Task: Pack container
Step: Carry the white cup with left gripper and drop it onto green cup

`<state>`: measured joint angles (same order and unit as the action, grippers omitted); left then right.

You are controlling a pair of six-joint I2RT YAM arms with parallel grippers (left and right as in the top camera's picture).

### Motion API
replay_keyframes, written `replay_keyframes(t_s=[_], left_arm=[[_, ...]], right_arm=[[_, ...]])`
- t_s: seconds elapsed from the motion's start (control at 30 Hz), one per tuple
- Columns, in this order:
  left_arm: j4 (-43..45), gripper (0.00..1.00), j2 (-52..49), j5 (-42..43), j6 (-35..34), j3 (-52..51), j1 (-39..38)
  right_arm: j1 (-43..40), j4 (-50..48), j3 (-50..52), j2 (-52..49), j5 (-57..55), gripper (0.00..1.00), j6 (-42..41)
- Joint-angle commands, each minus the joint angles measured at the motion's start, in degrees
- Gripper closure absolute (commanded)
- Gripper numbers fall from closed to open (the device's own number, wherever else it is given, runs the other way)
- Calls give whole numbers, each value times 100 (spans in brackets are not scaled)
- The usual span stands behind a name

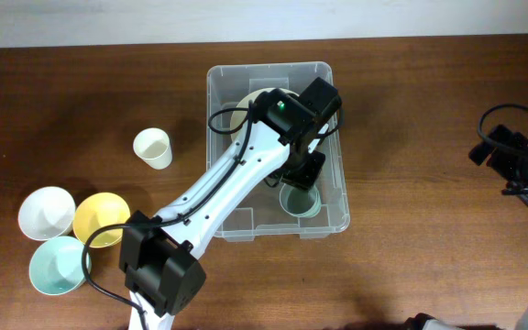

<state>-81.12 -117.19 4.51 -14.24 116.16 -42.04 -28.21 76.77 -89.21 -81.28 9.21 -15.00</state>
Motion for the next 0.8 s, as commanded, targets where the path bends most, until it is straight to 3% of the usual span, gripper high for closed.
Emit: replay_keyframes(t_s=[0.0, 0.17, 0.37, 0.53, 0.77], left_arm=[[-221, 54, 72, -317, 39, 199, 125], [-337, 54, 706, -673, -175, 264, 874], [-273, 51, 1799, -857, -695, 264, 3185], [-39, 40, 1637, -667, -691, 79, 4310], [605, 40, 588, -522, -673, -911, 4741]], right_arm=[[-26, 20, -13, 13, 70, 1, -26], [-26, 20, -13, 13, 70, 1, -4], [-26, 0, -13, 13, 72, 1, -7], [-26, -2, -13, 13, 74, 1, -7], [-26, 0, -13, 13, 72, 1, -4]])
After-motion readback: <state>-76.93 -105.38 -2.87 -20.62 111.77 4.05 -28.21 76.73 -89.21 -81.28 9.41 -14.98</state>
